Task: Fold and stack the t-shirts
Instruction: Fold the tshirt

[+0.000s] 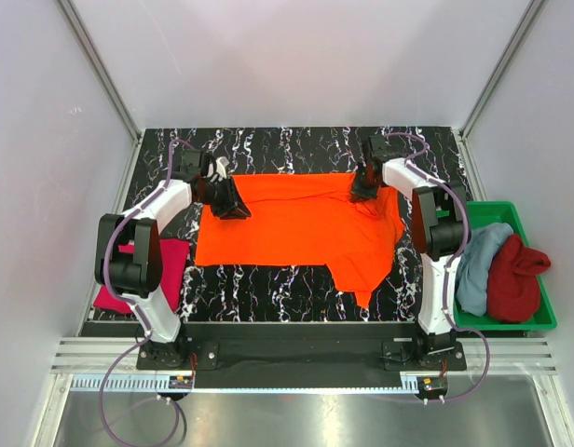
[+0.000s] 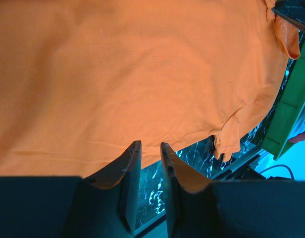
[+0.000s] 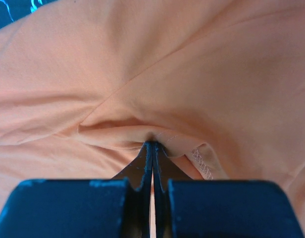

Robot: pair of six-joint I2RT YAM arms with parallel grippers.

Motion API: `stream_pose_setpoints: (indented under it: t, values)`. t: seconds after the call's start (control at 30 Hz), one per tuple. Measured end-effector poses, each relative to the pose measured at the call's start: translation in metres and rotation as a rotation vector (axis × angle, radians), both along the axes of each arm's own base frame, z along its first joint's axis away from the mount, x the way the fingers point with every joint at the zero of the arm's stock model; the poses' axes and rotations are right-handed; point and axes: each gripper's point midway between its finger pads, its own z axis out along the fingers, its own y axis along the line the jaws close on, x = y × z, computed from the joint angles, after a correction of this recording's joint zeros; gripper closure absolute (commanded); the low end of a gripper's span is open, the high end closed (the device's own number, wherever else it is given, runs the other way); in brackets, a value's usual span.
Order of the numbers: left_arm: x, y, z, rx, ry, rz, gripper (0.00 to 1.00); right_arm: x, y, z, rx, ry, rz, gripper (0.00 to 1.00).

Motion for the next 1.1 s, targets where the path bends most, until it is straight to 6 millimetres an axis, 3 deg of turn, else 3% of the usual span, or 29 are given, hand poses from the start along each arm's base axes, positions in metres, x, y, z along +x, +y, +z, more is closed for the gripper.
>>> stream_pose_setpoints:
  t: [0.27, 0.4, 0.47, 0.6, 0.7, 0.83, 1.1]
  values:
    - [0.001, 0.003, 0.000, 0.000, 0.000, 0.010, 0.74, -0.038, 0.001, 0.013, 0.046, 0.057, -0.022, 1.00]
    - [0.002, 0.004, 0.000, 0.000, 0.000, 0.010, 0.74, -0.045, 0.003, 0.022, 0.068, 0.057, -0.019, 1.00]
    - [0.002, 0.004, 0.000, 0.000, 0.000, 0.011, 0.74, -0.045, 0.006, 0.024, 0.079, 0.057, -0.010, 1.00]
    - [0.002, 0.004, 0.000, 0.000, 0.000, 0.010, 0.74, -0.045, 0.009, 0.023, 0.088, 0.063, 0.005, 0.84]
    - [0.001, 0.004, 0.000, 0.000, 0.001, 0.011, 0.74, -0.039, 0.011, 0.020, 0.089, 0.063, 0.009, 0.82]
    - [0.001, 0.005, -0.001, 0.000, 0.005, 0.013, 0.74, -0.029, 0.012, 0.014, 0.080, 0.061, 0.020, 0.72]
    - [0.003, 0.010, -0.001, -0.003, 0.005, 0.027, 0.74, -0.020, 0.006, 0.006, 0.031, 0.066, 0.018, 0.65]
